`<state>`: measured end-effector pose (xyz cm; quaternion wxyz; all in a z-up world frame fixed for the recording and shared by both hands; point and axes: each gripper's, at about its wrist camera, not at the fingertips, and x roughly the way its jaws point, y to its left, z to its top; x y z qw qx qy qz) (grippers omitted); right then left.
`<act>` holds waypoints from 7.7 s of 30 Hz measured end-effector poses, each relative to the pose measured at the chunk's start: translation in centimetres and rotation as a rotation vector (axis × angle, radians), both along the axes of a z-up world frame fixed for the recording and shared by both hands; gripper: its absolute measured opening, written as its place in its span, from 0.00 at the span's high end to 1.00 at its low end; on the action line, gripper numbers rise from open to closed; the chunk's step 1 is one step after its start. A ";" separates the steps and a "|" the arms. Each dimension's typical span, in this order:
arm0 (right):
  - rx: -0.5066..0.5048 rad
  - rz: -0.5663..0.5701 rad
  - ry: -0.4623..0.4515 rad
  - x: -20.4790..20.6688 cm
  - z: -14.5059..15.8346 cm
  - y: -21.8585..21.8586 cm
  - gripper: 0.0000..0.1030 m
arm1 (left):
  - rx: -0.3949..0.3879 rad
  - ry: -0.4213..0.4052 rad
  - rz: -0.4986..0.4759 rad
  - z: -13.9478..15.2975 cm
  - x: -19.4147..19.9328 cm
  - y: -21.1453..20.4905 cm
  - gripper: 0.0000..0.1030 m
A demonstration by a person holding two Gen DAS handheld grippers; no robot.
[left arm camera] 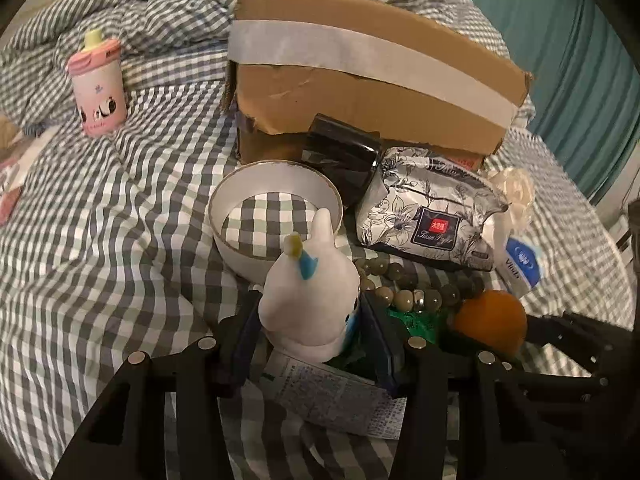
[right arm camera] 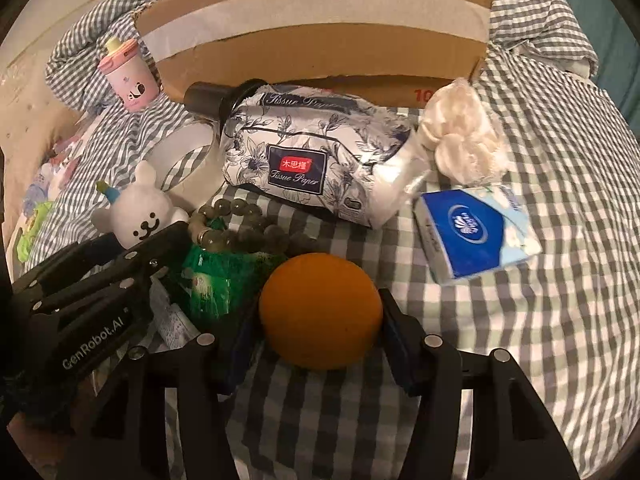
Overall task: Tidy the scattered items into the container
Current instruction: 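Grasp the orange with the right gripper while the left gripper grasps the white unicorn figure, then drop the orange and unicorn figure into the cardboard box, open both grippers, then grasp the white tissue bundle with the right gripper while the left gripper reaches the tape roll, then carry the tissue bundle and tape roll into the cardboard box, open both grippers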
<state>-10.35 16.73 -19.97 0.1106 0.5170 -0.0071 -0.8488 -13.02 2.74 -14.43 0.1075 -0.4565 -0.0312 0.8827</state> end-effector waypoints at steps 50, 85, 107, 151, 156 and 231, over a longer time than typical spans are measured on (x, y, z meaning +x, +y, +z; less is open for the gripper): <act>-0.063 -0.101 0.300 -10.7 18.9 2.2 0.46 | -0.040 0.259 -0.008 18.7 -9.6 3.5 0.51; -0.040 -0.211 0.284 3.1 18.8 8.3 0.16 | -0.081 0.197 0.129 16.9 0.5 -2.9 0.00; -0.060 -0.213 0.095 -2.3 6.8 8.3 0.16 | -0.104 -0.075 0.165 3.6 -2.2 -2.9 0.00; -0.051 -0.193 0.131 -0.5 9.3 7.4 0.85 | -0.004 -0.055 0.226 3.5 -2.4 -5.2 0.73; -0.053 -0.188 0.127 0.0 9.2 7.7 0.85 | -0.002 -0.028 0.223 2.2 -3.0 -5.5 0.15; -0.130 -0.104 0.386 -13.7 18.1 3.1 0.04 | -0.107 0.207 0.024 14.6 -15.9 3.6 0.00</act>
